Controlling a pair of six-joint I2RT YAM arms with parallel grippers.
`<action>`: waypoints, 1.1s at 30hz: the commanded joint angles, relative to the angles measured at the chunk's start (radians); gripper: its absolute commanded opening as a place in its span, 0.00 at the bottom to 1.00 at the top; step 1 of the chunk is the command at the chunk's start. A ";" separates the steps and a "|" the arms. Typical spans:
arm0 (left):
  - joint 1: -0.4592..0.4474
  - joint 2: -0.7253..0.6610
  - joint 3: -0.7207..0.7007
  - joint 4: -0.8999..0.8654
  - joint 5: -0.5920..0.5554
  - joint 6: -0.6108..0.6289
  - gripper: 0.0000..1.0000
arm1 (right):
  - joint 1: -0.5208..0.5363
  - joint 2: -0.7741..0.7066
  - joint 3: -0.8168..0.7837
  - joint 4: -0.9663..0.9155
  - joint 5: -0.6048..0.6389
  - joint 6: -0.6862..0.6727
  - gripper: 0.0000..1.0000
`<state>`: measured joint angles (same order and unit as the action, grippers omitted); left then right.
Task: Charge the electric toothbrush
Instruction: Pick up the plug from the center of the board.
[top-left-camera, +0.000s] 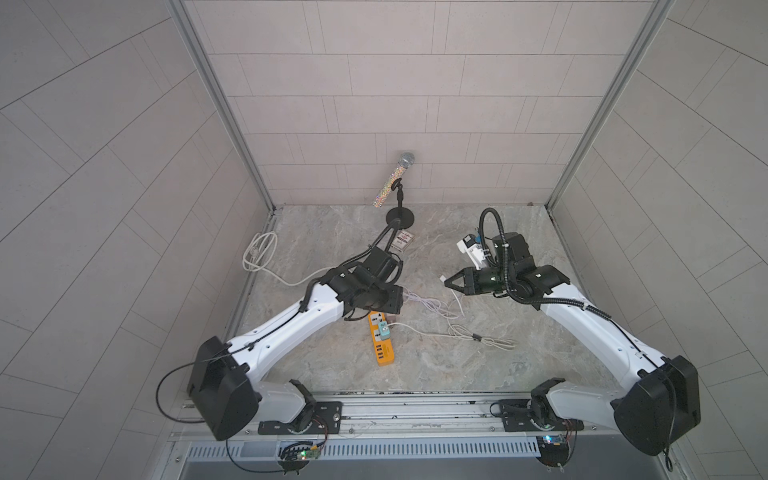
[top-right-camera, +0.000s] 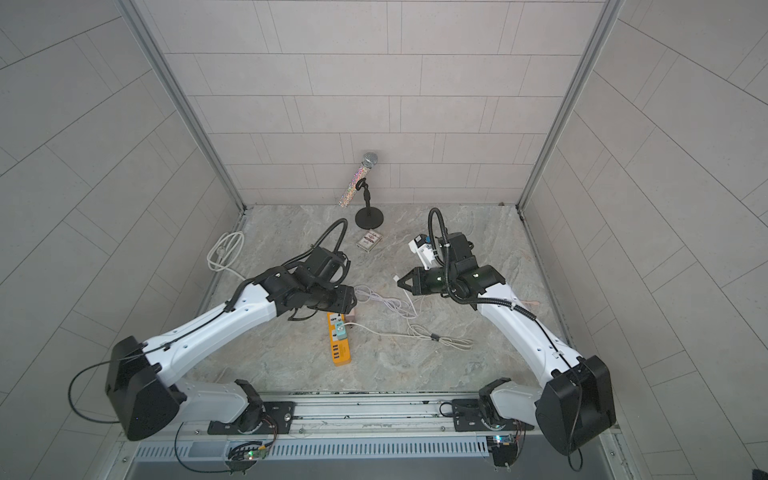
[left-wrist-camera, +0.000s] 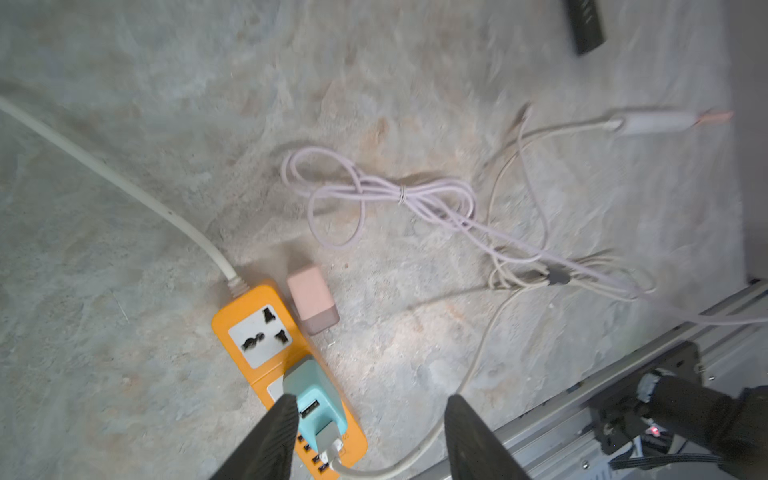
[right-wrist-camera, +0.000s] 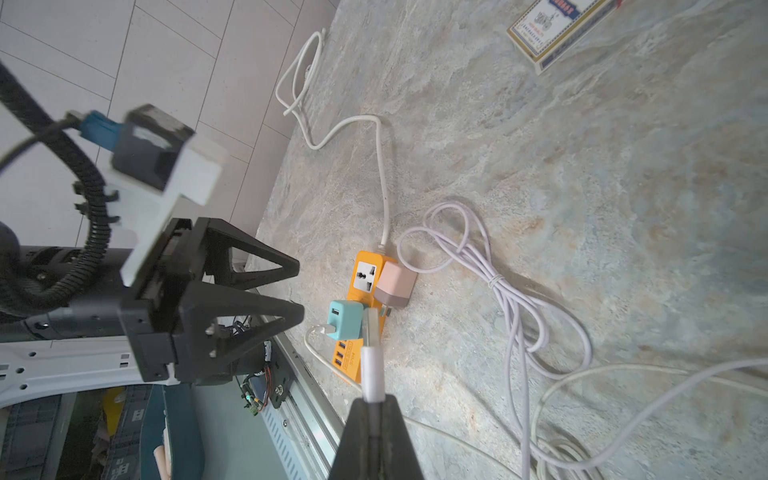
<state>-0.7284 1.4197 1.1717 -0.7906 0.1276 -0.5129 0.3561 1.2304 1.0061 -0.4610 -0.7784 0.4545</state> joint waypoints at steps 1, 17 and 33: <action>-0.010 0.111 0.050 -0.159 -0.064 0.039 0.60 | -0.002 -0.025 -0.027 0.006 -0.004 -0.011 0.00; -0.028 0.372 0.130 -0.070 -0.114 0.061 0.51 | -0.002 -0.037 -0.070 0.055 -0.002 0.010 0.00; -0.029 0.415 0.122 -0.049 -0.156 0.021 0.49 | -0.002 -0.042 -0.074 0.062 -0.004 0.007 0.00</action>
<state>-0.7498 1.8179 1.2846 -0.8383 -0.0120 -0.4816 0.3561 1.2167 0.9401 -0.4145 -0.7807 0.4713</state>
